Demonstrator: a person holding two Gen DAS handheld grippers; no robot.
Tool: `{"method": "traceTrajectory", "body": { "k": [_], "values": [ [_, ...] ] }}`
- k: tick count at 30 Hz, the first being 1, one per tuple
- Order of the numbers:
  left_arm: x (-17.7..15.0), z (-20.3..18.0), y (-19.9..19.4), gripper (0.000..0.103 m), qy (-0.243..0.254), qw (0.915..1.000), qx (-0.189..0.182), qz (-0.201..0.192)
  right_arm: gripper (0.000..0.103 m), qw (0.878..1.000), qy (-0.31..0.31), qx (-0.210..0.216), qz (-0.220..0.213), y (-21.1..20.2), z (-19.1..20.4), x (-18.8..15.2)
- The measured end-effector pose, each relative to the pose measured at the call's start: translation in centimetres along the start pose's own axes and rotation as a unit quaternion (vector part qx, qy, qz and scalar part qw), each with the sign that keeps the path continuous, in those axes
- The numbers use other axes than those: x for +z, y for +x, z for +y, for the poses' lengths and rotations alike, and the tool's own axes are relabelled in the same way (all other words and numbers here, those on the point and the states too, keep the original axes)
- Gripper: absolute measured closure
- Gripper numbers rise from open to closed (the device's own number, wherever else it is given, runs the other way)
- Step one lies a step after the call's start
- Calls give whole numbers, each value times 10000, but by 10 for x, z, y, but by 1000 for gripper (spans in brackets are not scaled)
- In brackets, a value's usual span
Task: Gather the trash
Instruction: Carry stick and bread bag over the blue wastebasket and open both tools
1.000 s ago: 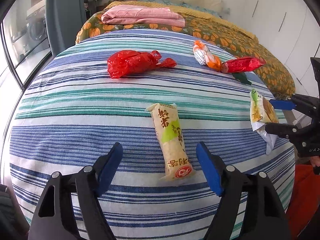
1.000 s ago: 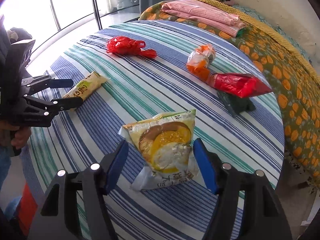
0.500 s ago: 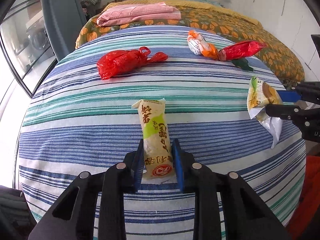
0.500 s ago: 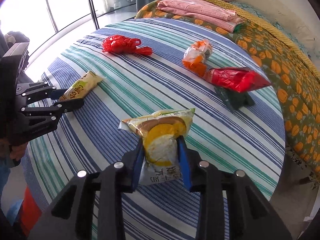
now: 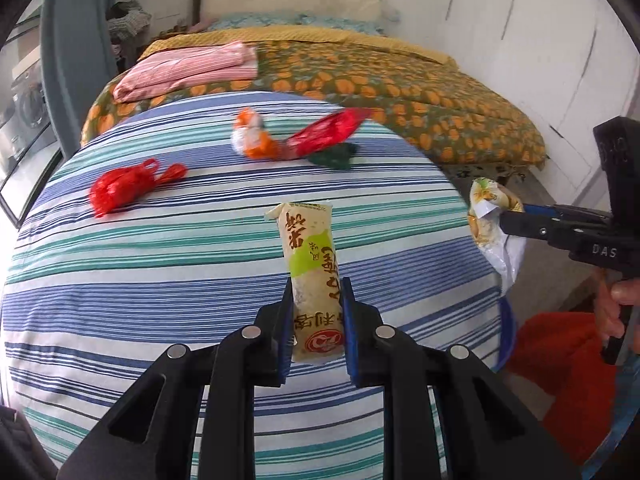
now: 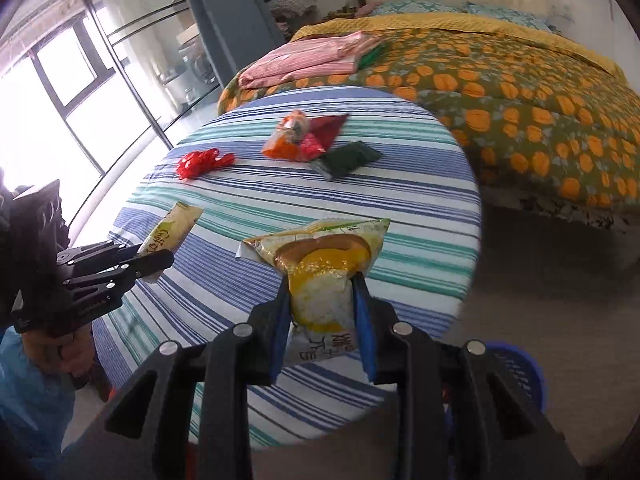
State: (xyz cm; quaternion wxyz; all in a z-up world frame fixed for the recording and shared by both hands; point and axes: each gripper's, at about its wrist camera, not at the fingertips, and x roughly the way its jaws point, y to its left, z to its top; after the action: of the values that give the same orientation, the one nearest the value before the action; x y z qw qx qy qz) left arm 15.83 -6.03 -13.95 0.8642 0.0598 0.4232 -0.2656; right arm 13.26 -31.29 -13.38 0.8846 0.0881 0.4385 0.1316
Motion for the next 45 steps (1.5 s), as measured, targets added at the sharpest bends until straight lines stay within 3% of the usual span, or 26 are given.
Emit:
{"method": "traceTrajectory", "body": {
  "k": [5, 9, 12, 17, 24, 26, 27, 28, 29, 30, 34, 38, 42, 43, 45],
  "values": [
    [2, -88, 8, 83, 354, 9954, -881, 109, 74, 9966, 598, -559, -27, -32, -70, -43],
    [-3, -161, 26, 83, 713, 9876, -1363, 310, 74, 9891, 1189, -865, 21, -40, -125, -78],
    [-13, -206, 53, 83, 924, 9838, -1433, 551, 74, 9829, 1472, -1103, 61, -39, -157, -102],
    [-30, -250, 116, 83, 919, 9818, -1333, 994, 74, 9737, 1903, -1244, 141, -30, -198, -131],
    [-45, -278, 186, 83, 917, 9798, -1182, 1330, 74, 9666, 2259, -1177, 285, -20, -232, -155],
    [-45, -281, 202, 80, 894, 9796, -1202, 1342, 70, 9661, 2312, -1117, 283, -17, -238, -159],
    [-46, -282, 208, 79, 879, 9796, -1199, 1350, 60, 9651, 2375, -1062, 283, -15, -241, -161],
    [-48, -281, 212, 70, 857, 9796, -1202, 1365, 46, 9637, 2463, -1003, 256, -15, -244, -164],
    [-48, -281, 217, 59, 832, 9791, -1224, 1394, 45, 9617, 2534, -1015, 232, -15, -246, -166],
    [-49, -280, 216, 56, 820, 9794, -1226, 1383, 45, 9603, 2575, -1054, 195, -17, -246, -166],
    [-49, -279, 196, 34, 890, 9811, -1282, 1147, 43, 9569, 2648, -1196, -43, -30, -247, -164],
    [-46, -270, 148, 16, 1045, 9840, -1325, 573, 36, 9551, 2530, -1520, -236, -37, -239, -158],
    [-44, -246, 100, 11, 1024, 9860, -1311, 91, 32, 9621, 2010, -1755, -559, -45, -208, -144],
    [-44, -237, 90, 10, 997, 9871, -1249, 17, 22, 9632, 1883, -1815, -622, -46, -200, -140],
    [-44, -212, 72, 9, 891, 9897, -1115, -110, 13, 9664, 1534, -1894, -810, -48, -177, -132]
  ]
}}
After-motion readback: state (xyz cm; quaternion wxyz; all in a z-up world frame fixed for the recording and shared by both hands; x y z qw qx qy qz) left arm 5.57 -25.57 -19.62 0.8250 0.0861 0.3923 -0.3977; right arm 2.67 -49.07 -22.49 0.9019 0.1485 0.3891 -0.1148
